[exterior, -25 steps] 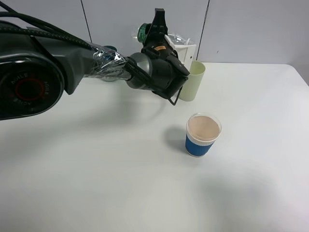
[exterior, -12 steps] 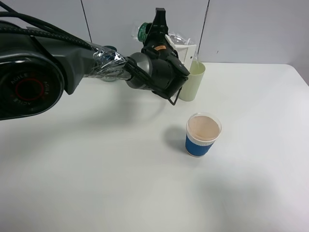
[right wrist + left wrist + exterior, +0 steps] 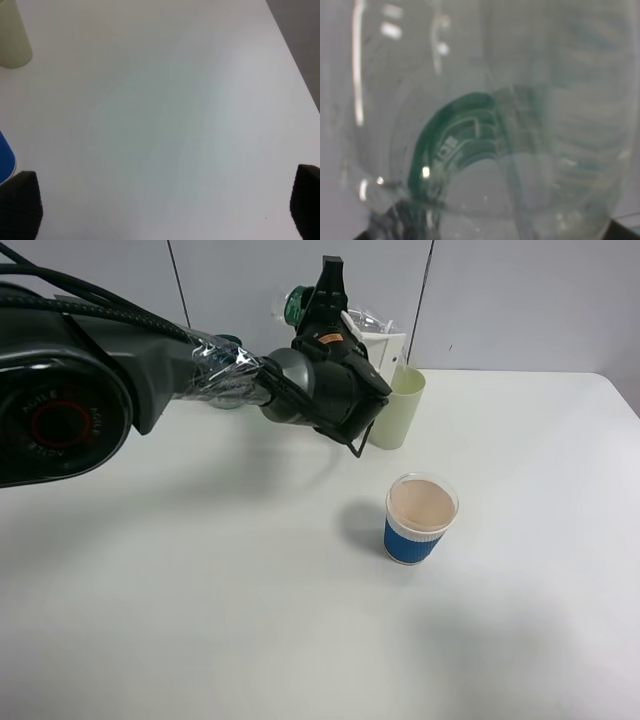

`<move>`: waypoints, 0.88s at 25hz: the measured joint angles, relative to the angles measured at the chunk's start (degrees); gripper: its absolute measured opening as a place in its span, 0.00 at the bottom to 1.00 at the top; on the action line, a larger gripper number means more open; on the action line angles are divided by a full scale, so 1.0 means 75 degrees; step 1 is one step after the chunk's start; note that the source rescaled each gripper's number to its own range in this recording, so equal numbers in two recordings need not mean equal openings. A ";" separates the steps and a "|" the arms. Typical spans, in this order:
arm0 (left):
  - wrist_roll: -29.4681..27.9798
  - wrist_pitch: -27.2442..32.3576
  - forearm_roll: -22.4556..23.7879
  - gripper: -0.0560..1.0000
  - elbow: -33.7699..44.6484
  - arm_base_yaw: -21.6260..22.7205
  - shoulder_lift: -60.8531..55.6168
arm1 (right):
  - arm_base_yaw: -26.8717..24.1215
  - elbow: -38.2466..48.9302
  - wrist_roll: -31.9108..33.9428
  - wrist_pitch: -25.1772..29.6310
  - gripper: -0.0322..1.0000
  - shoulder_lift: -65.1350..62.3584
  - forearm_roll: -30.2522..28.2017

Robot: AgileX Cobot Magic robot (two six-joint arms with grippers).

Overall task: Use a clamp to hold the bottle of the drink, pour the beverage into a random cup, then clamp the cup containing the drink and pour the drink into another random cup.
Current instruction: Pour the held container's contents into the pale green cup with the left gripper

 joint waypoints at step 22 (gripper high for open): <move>0.0302 -0.0006 0.0066 0.05 0.0000 0.0061 0.0000 | 0.0000 0.0000 0.0000 0.0000 1.00 0.0000 0.0000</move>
